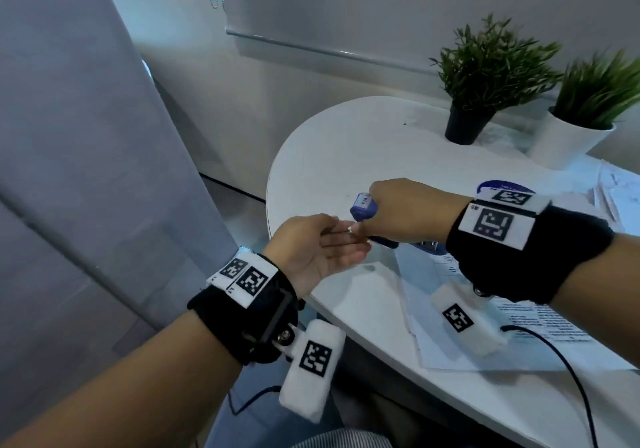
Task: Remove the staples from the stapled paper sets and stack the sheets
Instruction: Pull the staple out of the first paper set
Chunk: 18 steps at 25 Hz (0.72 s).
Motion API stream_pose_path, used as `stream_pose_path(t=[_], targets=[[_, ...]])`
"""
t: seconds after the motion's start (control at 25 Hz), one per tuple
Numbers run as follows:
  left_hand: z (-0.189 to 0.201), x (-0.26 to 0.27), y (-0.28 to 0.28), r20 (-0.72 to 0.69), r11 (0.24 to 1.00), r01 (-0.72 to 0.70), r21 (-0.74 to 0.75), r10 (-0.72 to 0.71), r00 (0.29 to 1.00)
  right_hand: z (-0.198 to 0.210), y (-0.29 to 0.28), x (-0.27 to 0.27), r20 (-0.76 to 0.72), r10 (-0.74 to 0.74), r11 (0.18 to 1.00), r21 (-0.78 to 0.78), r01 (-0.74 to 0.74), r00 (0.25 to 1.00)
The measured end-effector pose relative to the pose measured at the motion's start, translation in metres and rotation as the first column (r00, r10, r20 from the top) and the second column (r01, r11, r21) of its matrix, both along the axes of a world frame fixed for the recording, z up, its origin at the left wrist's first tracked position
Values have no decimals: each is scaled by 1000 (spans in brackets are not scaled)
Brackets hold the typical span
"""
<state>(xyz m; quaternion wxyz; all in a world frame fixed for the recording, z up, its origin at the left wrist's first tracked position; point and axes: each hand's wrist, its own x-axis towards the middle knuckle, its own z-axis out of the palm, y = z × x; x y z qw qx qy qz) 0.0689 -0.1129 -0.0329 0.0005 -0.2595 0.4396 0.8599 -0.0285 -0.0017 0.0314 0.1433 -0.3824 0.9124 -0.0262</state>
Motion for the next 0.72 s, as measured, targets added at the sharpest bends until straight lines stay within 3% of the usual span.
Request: stream_pose_path(t=[0.08, 0.24, 0.48, 0.72], targets=[[2, 6, -6, -17, 984, 2, 177, 1, 1000, -3, -11, 4, -7, 45, 999, -7, -45, 999], [0, 11, -14, -34, 963, -35, 269, 46, 998, -6, -24, 9, -33, 101, 995, 11, -101, 994], [-3, 14, -22, -20, 972, -14, 235, 19, 1000, -5, -30, 15, -130, 71, 997, 48, -66, 989], [-12, 17, -34, -5, 998, -56, 36, 56, 998, -3, -36, 19, -171, 101, 994, 46, -94, 980]])
